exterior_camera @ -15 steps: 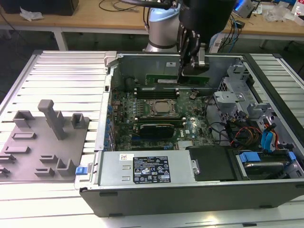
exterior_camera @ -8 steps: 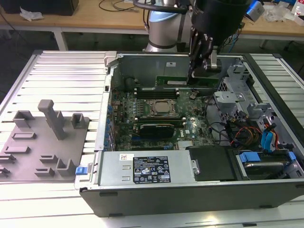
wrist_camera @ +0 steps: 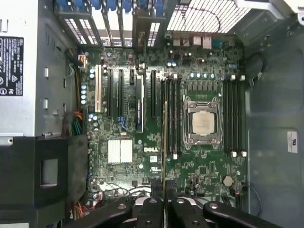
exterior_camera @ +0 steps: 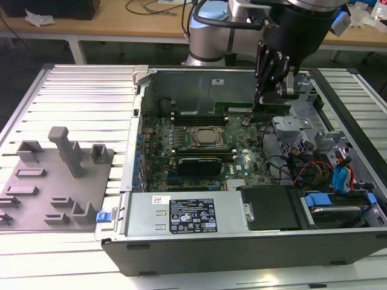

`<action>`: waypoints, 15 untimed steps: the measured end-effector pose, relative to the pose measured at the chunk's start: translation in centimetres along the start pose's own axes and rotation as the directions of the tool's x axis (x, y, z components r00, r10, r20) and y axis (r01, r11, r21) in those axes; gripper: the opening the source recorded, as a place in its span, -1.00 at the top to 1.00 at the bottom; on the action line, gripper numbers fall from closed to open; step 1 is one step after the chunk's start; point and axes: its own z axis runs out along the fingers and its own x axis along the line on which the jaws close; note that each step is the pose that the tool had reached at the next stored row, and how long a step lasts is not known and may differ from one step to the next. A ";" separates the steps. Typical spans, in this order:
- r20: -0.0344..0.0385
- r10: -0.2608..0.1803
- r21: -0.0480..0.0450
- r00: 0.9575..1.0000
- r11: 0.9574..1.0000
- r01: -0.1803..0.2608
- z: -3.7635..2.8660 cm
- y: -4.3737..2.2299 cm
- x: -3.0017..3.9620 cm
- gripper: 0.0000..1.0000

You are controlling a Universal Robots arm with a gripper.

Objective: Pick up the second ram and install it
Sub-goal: 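Pick up the second ram and move it above second insertion slot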

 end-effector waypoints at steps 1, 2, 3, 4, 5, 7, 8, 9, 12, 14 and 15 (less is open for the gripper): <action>0.000 0.000 0.000 1.000 1.000 0.000 0.25 -0.01 0.02 0.73; 0.000 0.000 0.000 1.000 1.000 0.000 0.35 -0.02 0.03 0.73; 0.000 0.000 0.000 1.000 1.000 0.000 0.40 -0.02 0.03 0.73; 0.000 0.000 0.000 1.000 1.000 0.000 0.40 -0.02 0.03 0.73; 0.000 0.000 0.000 1.000 1.000 0.000 0.41 -0.04 0.04 0.73; 0.000 0.000 0.000 1.000 1.000 0.000 0.42 -0.07 0.04 0.73; 0.000 0.000 0.000 1.000 1.000 0.000 0.46 -0.07 0.04 0.73; 0.000 0.000 0.000 1.000 1.000 0.000 0.53 -0.07 0.05 0.73; 0.000 0.000 0.000 1.000 1.000 0.000 0.89 -0.09 0.06 0.73; 0.000 0.000 0.000 1.000 1.000 0.000 1.33 -0.12 0.10 0.73; 0.000 0.000 0.000 1.000 1.000 0.000 1.46 -0.12 0.11 0.73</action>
